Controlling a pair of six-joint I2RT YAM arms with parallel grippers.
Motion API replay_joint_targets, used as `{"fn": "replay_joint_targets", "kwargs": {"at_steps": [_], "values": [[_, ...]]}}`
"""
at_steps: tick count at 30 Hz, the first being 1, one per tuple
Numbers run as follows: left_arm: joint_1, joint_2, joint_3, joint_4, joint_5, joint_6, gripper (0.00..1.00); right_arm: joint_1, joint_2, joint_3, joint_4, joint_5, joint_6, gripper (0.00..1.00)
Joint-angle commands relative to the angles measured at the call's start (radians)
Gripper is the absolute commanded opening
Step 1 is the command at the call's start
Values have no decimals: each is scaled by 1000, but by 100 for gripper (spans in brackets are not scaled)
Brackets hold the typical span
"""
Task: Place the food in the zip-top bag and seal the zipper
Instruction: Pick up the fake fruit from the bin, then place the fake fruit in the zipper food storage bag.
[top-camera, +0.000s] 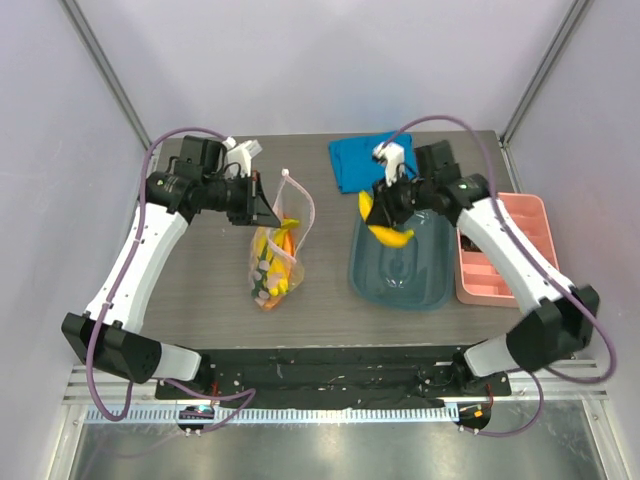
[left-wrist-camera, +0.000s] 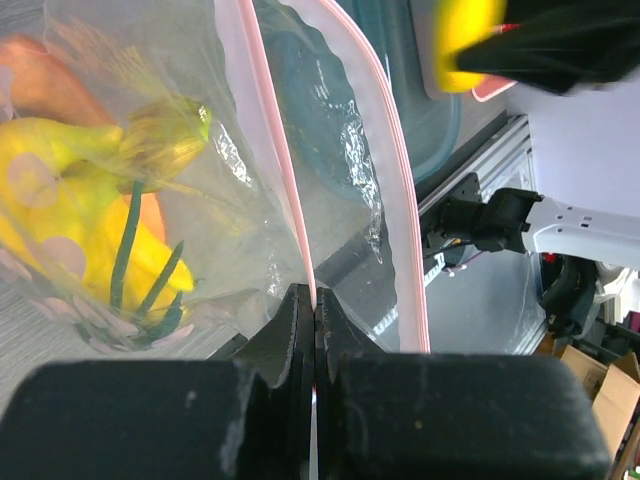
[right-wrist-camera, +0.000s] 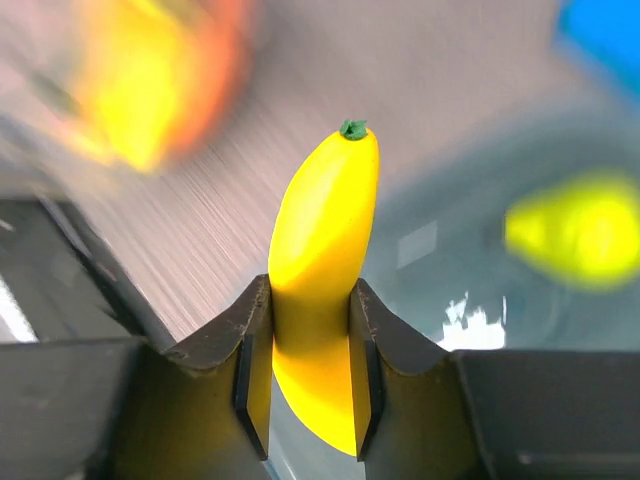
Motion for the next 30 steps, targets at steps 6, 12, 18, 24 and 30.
{"fn": "replay_joint_targets", "kwargs": {"at_steps": [6, 12, 18, 24, 30], "values": [[1, -57, -38, 117, 89, -53, 0, 18, -324, -140, 1122, -331, 762, 1], [1, -54, -34, 114, 89, -63, 0, 92, -206, -28, 1266, -197, 1153, 1], [2, -52, -40, 123, 96, -82, 0, 231, -126, -23, 1241, -91, 1265, 1], [51, -51, -69, 151, 188, -147, 0, 293, -77, -55, 1229, -96, 1310, 1], [66, -63, -80, 177, 219, -164, 0, 313, -78, -195, 1237, -67, 1313, 1]]}}
